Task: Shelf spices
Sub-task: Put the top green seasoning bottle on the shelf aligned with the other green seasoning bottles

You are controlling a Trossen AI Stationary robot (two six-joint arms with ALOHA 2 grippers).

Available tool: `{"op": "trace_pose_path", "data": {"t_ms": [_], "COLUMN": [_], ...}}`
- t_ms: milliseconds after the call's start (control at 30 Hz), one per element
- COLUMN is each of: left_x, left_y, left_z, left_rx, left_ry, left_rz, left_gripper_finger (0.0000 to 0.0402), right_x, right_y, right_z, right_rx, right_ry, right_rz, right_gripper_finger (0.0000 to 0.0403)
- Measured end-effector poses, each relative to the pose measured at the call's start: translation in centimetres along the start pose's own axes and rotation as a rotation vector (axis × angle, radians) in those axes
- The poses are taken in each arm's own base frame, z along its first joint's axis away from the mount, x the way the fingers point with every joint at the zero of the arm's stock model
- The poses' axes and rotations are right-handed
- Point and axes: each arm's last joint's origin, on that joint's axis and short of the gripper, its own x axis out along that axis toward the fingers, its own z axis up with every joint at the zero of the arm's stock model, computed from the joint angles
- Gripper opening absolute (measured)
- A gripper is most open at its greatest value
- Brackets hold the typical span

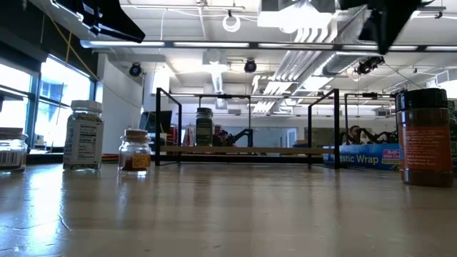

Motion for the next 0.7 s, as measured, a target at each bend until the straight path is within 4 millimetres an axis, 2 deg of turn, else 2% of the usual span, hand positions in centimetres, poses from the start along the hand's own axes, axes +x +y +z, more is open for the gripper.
{"op": "trace_pose_path", "data": {"t_ms": [167,333,500,700], "left_x": [0.1,0.3,0.4,0.4], "left_y": [-0.1,-0.3,-0.4,-0.4], "left_z": [0.0,-0.1,-0.1,-0.1], "left_rx": [-0.026,-0.027,-0.016,-0.016], "left_ry": [0.003,0.011,0.019,0.018], "left_rz": [0.002,-0.005,-0.023,-0.022], "left_gripper_finger": [0.0127,0.0127,0.0127,0.0127], "right_x": [1.3,4.3,6.7,8.9], "right_y": [0.5,0.9,0.1,-0.2], "right_z": [-1.4,-1.7,-2.7,-3.0], "right_rx": [0.148,0.173,0.269,0.237], "right_ry": [0.085,0.093,0.159,0.141], "right_rz": [-0.085,-0.087,-0.134,-0.131], "right_gripper_finger": [0.0226,0.0301,0.0324,0.0325]}}
